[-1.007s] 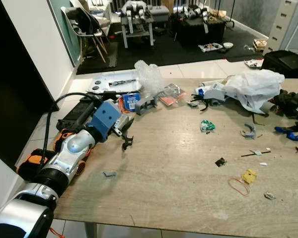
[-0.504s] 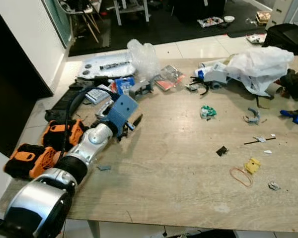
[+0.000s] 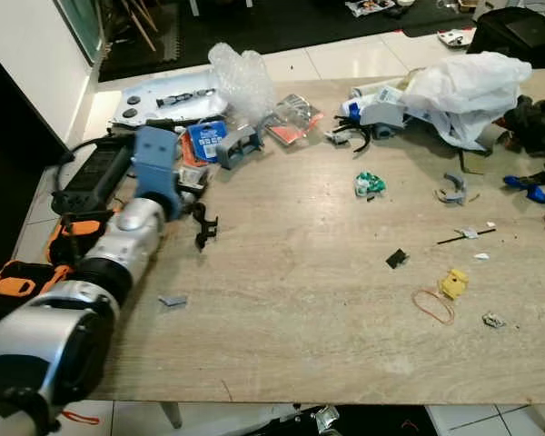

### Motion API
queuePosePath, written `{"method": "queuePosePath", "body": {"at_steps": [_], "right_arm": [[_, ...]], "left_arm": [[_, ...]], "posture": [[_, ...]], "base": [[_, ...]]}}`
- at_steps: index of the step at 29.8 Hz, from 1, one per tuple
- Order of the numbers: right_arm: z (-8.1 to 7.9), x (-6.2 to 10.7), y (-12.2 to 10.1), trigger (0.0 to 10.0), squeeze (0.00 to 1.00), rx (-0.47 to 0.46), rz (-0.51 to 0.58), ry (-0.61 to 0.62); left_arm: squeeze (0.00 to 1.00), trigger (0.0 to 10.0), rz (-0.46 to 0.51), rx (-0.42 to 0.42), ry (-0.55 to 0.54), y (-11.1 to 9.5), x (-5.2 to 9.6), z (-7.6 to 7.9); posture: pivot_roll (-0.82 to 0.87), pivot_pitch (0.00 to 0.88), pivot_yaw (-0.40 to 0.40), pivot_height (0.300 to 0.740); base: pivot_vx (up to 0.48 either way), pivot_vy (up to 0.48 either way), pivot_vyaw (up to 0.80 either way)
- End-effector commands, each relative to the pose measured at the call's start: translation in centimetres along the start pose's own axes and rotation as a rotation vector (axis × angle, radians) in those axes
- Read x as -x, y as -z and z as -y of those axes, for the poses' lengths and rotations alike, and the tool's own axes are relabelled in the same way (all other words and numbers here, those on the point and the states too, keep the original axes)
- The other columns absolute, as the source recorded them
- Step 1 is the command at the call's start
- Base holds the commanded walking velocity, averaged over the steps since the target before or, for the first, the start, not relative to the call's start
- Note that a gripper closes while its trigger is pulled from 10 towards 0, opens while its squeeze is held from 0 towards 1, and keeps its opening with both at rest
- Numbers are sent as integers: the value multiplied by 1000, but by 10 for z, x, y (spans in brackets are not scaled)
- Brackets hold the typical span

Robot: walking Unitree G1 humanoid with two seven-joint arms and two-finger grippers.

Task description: Picking trash to rubbish bin

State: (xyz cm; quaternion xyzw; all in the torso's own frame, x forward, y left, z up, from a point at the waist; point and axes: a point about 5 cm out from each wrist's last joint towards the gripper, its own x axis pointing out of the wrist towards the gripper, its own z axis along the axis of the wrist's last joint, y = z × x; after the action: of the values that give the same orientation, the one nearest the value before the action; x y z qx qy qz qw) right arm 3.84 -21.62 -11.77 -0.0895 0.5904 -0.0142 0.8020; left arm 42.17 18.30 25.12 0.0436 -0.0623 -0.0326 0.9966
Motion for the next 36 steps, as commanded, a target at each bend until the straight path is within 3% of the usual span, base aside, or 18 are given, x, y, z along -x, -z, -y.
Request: {"method": "queuePosePath", "body": {"at_steps": [1,3,5,7,13,14,16,17,30,36], "right_arm": [[-7,2,11,10000,0,-10,-24,-15],[-7,2,10,10000,0,-8,-21,-16],[-7,2,9,10000,0,-5,-16,-16],[-7,2,9,10000,0,-4,-14,-16],[-5,2,8,10000,0,2,-9,-14],[-4,2,8,10000,0,1,-8,-13],[-4,2,8,10000,0,1,-8,-12],[-3,3,9,10000,0,1,-9,-10],[-5,3,12,10000,0,1,-16,-12],[-4,3,10,10000,0,2,-14,-14]], "left_arm": [[1000,10000,-60,70,-28,11,4,-14],[1000,10000,-68,91,-27,12,5,-16],[1000,10000,-72,178,-12,15,6,-16],[1000,10000,-63,209,7,15,6,-14],[1000,10000,-29,224,129,15,4,4],[816,10000,-21,215,144,14,4,6],[816,10000,-16,208,153,13,4,8],[0,10000,1,184,181,10,3,12],[0,10000,-20,-45,222,14,4,18],[0,10000,3,-31,164,8,4,8]], "posture": [[-399,412,133,740],[-399,414,132,740],[-399,415,130,740],[-399,417,128,740],[-408,422,122,740],[-413,422,121,740],[-413,422,121,740],[-415,422,120,740],[-406,423,122,740],[-403,419,119,740]], "base": [[0,0,0],[0,0,0],[0,0,0],[0,0,0],[0,0,0],[0,0,0],[0,0,0],[0,0,0],[0,0,0],[0,0,0]]}}
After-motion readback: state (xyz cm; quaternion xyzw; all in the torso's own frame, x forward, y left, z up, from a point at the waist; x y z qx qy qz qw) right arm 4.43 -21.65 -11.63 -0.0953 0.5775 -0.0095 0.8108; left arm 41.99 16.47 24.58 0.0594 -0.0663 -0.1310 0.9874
